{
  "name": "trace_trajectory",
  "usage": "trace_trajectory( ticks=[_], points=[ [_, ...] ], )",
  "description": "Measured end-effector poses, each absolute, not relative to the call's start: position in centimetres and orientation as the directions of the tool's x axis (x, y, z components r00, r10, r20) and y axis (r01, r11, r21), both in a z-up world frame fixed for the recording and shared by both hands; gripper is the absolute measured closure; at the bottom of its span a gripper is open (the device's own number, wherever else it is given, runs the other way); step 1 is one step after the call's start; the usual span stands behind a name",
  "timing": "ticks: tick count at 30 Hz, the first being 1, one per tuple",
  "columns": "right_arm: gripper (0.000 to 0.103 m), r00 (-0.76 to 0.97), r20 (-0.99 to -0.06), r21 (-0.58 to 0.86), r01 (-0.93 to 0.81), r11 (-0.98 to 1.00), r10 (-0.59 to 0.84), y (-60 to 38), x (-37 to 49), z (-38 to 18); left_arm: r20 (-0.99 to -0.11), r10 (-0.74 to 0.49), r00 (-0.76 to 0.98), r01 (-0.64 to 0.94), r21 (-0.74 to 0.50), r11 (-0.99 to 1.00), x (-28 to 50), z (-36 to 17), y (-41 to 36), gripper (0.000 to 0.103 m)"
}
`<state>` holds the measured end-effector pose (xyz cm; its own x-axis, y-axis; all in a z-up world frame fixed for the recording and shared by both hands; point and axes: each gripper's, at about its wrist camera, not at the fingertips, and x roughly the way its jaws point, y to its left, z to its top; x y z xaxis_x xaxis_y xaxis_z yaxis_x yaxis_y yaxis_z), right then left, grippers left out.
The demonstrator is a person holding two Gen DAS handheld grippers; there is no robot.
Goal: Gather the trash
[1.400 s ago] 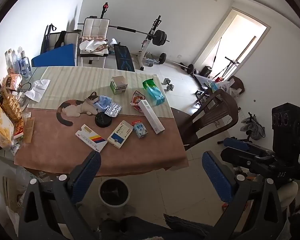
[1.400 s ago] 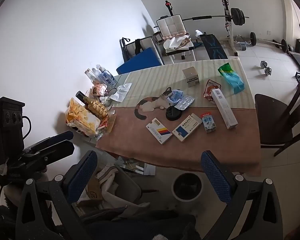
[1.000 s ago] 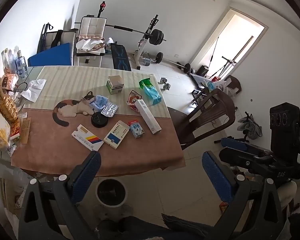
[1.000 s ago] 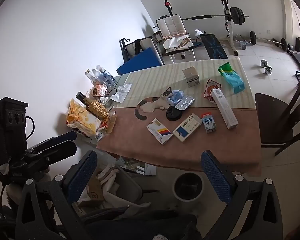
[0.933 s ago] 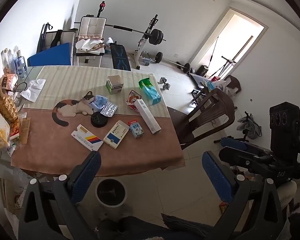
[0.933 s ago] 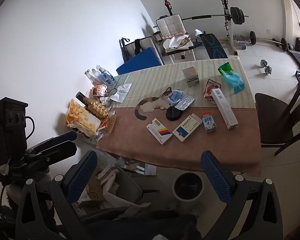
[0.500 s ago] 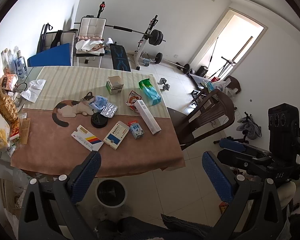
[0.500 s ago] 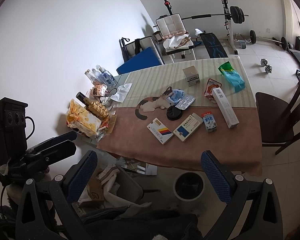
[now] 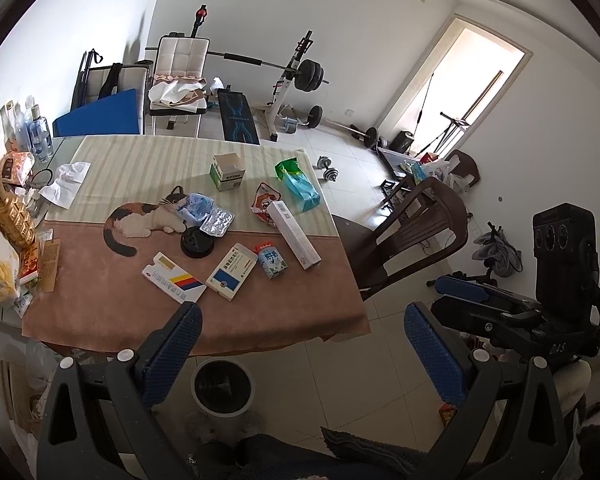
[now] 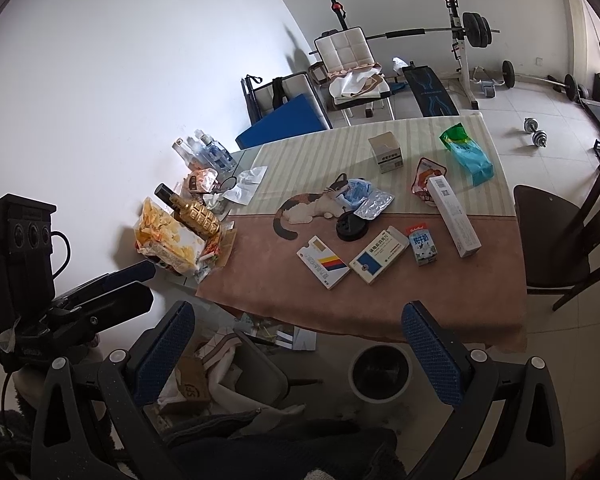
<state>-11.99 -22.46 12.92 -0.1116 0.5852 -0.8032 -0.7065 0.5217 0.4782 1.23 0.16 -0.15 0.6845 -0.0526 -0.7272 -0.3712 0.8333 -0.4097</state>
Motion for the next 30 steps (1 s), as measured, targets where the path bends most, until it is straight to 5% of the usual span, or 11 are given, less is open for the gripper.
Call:
trace_trajectory(
  ticks=[30],
  points=[
    [0.000, -0.114, -0.799, 0.483, -0.707, 0.516, 0.591, -22.3, -11.8, 13.0, -0.724, -0.059, 0.687, -0.354, -0.405, 0.843, 1.4, 1.0, -0.2, 0.000]
  ],
)
